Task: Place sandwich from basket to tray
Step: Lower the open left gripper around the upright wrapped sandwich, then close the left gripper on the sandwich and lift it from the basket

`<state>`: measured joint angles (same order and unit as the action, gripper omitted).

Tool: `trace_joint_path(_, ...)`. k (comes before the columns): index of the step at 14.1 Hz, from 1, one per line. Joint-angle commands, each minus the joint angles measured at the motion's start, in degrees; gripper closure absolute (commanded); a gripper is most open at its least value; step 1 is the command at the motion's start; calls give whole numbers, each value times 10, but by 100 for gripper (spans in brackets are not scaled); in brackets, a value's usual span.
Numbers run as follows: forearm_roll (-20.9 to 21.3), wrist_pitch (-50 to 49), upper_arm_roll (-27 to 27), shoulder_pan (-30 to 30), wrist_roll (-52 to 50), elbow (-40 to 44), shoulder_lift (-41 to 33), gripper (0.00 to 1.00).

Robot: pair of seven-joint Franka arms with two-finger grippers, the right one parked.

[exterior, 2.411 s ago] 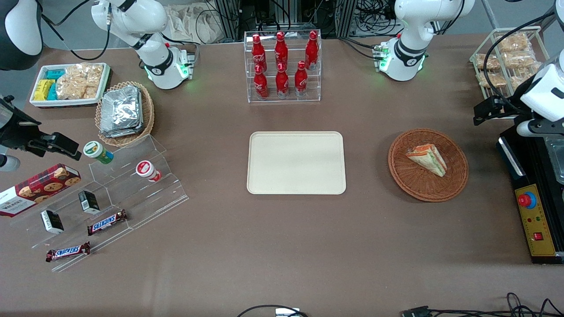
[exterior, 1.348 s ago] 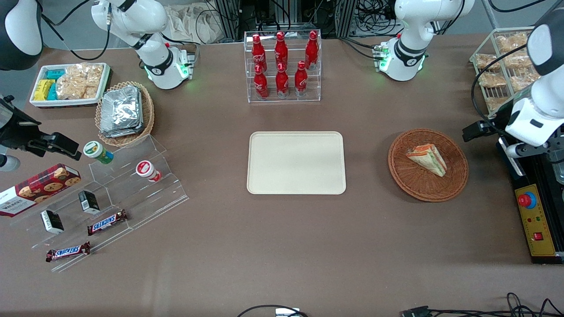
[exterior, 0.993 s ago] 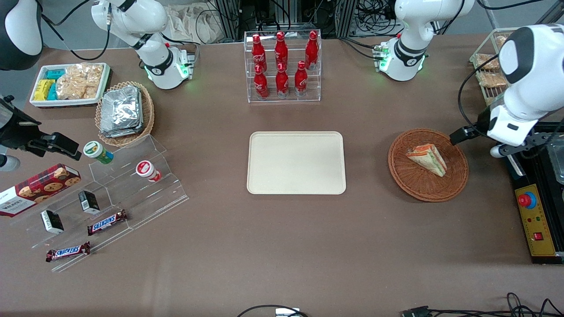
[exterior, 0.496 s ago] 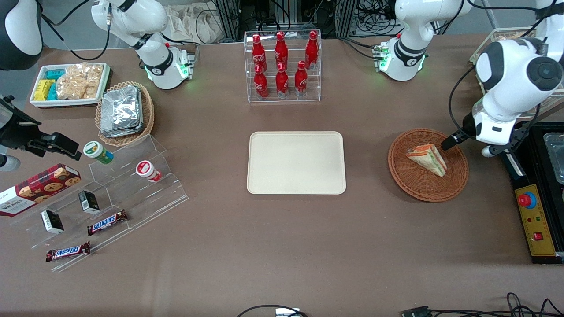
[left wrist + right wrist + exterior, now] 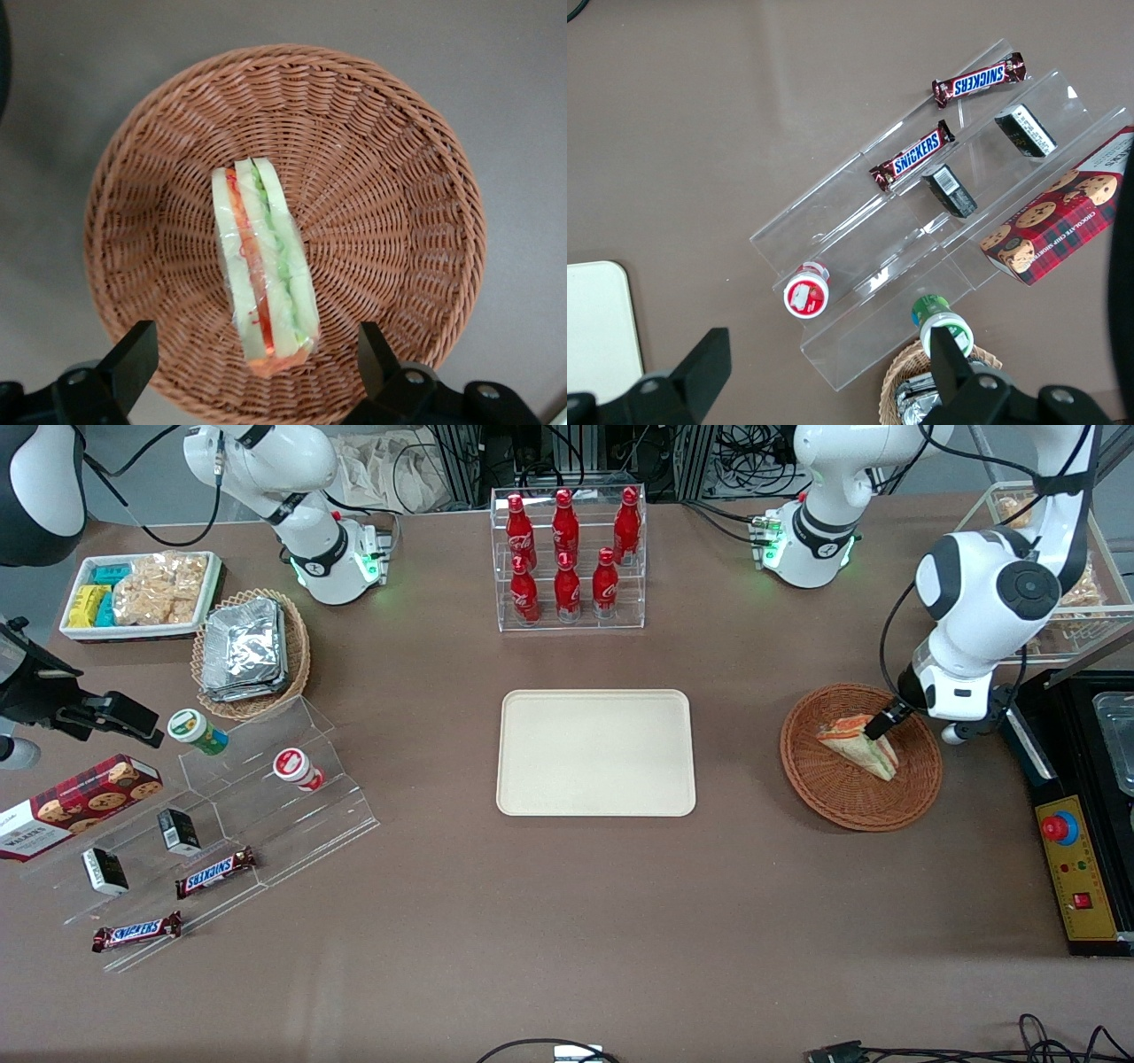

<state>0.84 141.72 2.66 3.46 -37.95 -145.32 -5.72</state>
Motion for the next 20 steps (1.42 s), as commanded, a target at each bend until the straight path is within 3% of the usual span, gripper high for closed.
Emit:
trace_joint_path(1, -5, 38, 2, -5, -23, -12, 17, 0)
trace_joint_path(13, -3, 165, 2, -6, -53, -45, 98, 0)
trace_joint_path(14, -3, 167, 2, -6, -52, -45, 100, 9)
trace_joint_path(16, -1, 166, 2, -6, -50, -45, 100, 50)
trace_joint_path(17, 0, 166, 2, -6, -47, -45, 100, 64)
trace_joint_path(18, 2, 165, 2, -6, -42, -45, 100, 71)
trace_joint_path(20, 4, 150, 2, -6, -39, -43, 86, 75)
